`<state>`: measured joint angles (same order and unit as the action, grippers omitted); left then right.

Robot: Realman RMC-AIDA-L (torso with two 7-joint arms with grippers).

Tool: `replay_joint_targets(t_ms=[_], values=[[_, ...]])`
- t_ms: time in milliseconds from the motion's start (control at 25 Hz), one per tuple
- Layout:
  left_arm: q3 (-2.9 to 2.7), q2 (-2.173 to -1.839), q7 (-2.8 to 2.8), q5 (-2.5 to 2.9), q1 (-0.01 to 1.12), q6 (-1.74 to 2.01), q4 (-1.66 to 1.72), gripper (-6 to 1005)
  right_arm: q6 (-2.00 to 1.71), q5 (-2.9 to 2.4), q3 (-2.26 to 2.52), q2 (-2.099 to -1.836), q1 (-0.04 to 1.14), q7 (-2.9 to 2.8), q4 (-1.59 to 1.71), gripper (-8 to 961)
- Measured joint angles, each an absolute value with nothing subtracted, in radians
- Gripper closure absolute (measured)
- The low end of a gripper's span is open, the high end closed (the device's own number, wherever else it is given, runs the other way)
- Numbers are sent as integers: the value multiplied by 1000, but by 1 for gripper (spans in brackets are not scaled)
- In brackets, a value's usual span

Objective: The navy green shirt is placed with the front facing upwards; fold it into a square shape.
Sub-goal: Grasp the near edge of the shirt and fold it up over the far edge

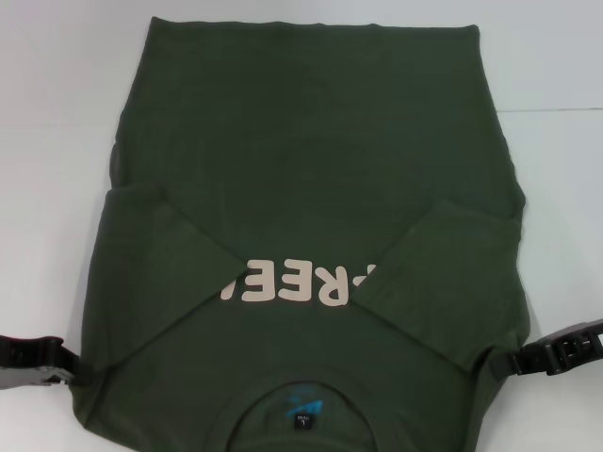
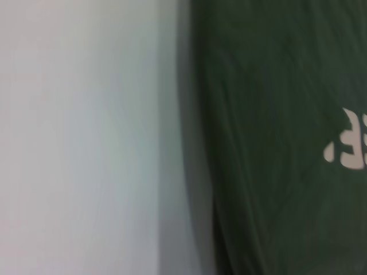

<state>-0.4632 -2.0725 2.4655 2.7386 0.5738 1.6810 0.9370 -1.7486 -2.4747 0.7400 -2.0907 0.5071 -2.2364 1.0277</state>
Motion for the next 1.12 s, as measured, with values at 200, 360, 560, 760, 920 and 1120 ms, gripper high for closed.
replay_joint_targets(t_ms=[200,360,560,760,920,1120], values=[[-453,-2080,2318,2693,553,1685,928,983,-1748,-2374,735,-2088,462,-2167,1017,906],[-444,-2093,2163,2617,516,1685,928,982,-1742,-2295,696,-2088,419,-2031,962,906],[-401,-2108,1952,2549,473,1688,910,982,-1747,-2240,582,-2085,371,-1784,865,906],[-299,-2099,1783,2542,460,1685,839,982,-1751,-2234,485,-2075,337,-1576,767,907],[-247,-2095,1655,2542,444,1689,800,981,-1773,-2233,420,-2074,309,-1400,714,907],[-191,-2097,1482,2532,423,1700,760,981,-1854,-2234,330,-2075,272,-1187,670,907]])
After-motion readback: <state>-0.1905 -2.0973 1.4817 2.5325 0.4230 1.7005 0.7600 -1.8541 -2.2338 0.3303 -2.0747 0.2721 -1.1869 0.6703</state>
